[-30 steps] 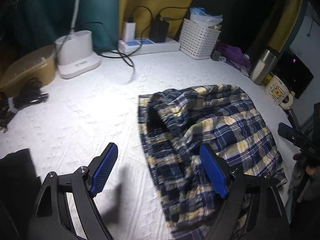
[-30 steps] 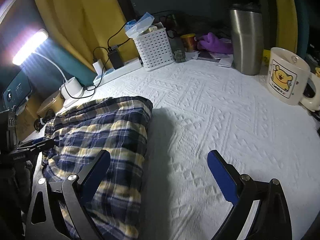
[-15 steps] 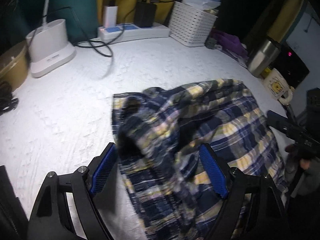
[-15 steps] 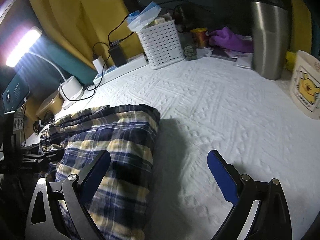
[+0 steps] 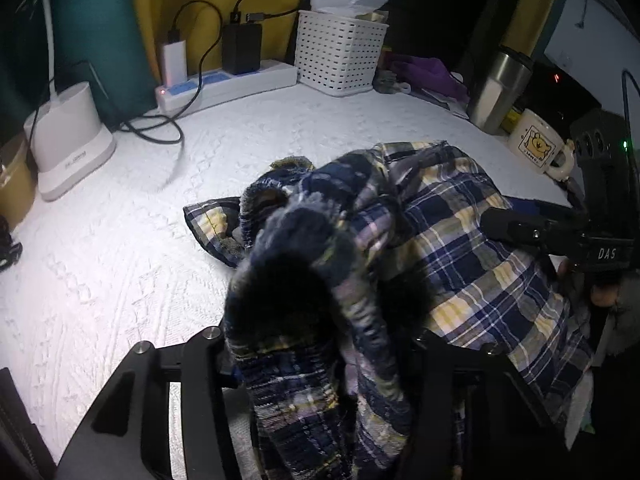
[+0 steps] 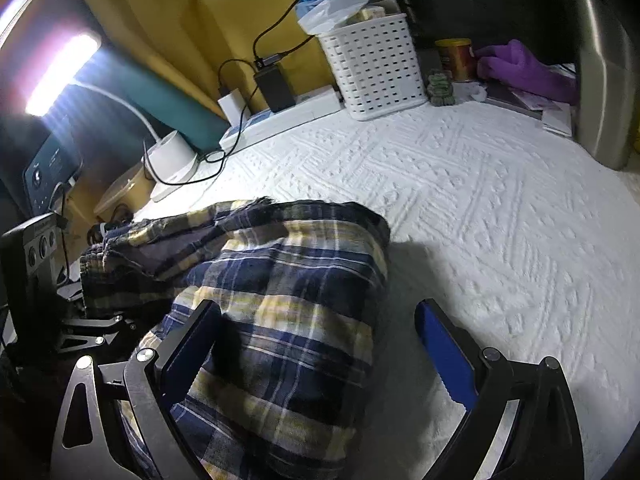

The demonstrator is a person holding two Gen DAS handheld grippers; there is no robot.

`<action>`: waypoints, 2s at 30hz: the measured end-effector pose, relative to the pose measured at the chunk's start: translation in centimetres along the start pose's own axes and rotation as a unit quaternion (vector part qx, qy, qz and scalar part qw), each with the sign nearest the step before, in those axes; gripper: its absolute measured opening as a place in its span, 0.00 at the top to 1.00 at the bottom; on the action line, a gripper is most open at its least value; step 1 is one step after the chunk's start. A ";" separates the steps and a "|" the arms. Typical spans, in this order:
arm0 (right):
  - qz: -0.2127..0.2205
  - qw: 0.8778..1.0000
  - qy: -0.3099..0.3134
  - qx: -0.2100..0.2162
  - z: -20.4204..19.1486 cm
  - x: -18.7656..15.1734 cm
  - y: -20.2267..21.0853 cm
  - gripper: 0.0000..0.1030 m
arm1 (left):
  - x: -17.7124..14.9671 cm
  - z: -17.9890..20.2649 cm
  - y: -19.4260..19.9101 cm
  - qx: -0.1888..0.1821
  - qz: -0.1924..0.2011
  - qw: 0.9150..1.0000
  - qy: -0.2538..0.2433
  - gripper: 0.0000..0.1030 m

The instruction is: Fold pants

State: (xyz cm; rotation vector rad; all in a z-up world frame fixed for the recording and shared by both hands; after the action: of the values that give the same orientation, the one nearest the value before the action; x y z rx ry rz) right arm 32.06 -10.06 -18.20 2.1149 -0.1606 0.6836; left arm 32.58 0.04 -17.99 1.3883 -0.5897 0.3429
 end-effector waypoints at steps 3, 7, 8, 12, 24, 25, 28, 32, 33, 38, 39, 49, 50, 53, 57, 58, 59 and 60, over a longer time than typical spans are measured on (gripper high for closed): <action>-0.011 1.000 0.026 0.002 -1.0 0.0 -0.7 0.34 | 0.0 0.2 0.1 -0.011 0.000 1.000 0.006 0.69; -0.014 0.999 0.040 -0.002 -1.6 -0.2 -1.0 0.57 | 0.1 0.4 0.3 -0.003 0.003 1.000 -0.007 0.72; -0.014 0.999 0.042 0.000 -1.8 -0.2 -0.9 0.60 | 0.1 0.4 0.4 0.000 0.003 1.000 -0.010 0.72; -0.008 0.999 0.046 -0.002 -2.3 -0.1 -0.3 0.70 | 0.3 0.7 1.0 0.009 0.011 1.000 -0.020 0.75; 0.029 0.998 0.064 0.000 -5.1 0.6 3.2 0.76 | 0.9 1.5 5.3 0.035 0.051 0.998 -0.031 0.76; 0.032 0.997 0.067 -0.001 -5.4 0.6 3.6 0.76 | 0.9 1.6 5.8 0.035 0.056 0.997 -0.032 0.76; 0.040 0.996 0.074 -0.001 -6.1 0.6 4.5 0.76 | 0.9 1.6 7.0 0.038 0.069 0.996 -0.030 0.76; 0.053 0.995 0.082 -0.005 -7.1 0.5 5.9 0.76 | 0.7 1.8 8.5 0.045 0.088 0.995 -0.032 0.76; 0.057 0.995 0.085 -0.006 -7.5 0.5 6.4 0.76 | 0.7 1.9 8.8 0.046 0.092 0.994 -0.032 0.76; 0.069 0.993 0.094 -0.008 -8.7 0.3 7.9 0.79 | 0.5 2.3 10.8 0.045 0.112 0.992 -0.032 0.76; 0.072 0.993 0.096 -0.009 -9.0 0.2 8.3 0.79 | 0.5 2.3 11.1 0.045 0.115 0.992 -0.033 0.76; 0.105 0.988 0.116 -0.018 -11.3 -0.3 12.2 0.81 | 0.5 3.7 15.4 0.043 0.164 0.984 -0.045 0.76; 0.109 0.987 0.119 -0.021 -11.6 -0.3 12.8 0.81 | 0.5 3.9 15.8 0.042 0.170 0.984 -0.046 0.76; 0.115 0.985 0.124 -0.026 -11.9 -0.4 13.7 0.81 | 0.3 4.4 16.9 0.043 0.184 0.981 -0.054 0.77; 0.110 0.986 0.119 -0.029 -11.1 -0.7 13.2 0.81 | 0.5 4.3 15.9 0.036 0.178 0.982 -0.056 0.77; 0.107 0.987 0.117 -0.031 -10.7 -0.7 12.7 0.81 | 0.4 4.2 15.4 0.034 0.172 0.983 -0.055 0.77; 0.103 0.988 0.113 -0.032 -10.5 -0.8 12.3 0.81 | 0.4 4.0 14.6 0.032 0.163 0.985 -0.053 0.76; 0.098 0.989 0.109 -0.033 -10.0 -0.8 11.7 0.81 | 0.4 3.8 13.7 0.027 0.152 0.987 -0.051 0.76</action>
State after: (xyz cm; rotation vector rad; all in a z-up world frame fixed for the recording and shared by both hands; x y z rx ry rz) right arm 23.15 -9.37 -5.70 1.9620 -0.2683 1.0055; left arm 24.59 -1.48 -6.27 1.3733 -0.8860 0.5384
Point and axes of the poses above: each gripper's, at about its wrist camera, not at the fingertips, and y roughly against the way its jaws point, z to its right, x to its top, the point moved 8 cm from there along -y, roughly the way its jaws point, and after that the axes turned 7 degrees about x, right-handed, at the moved point
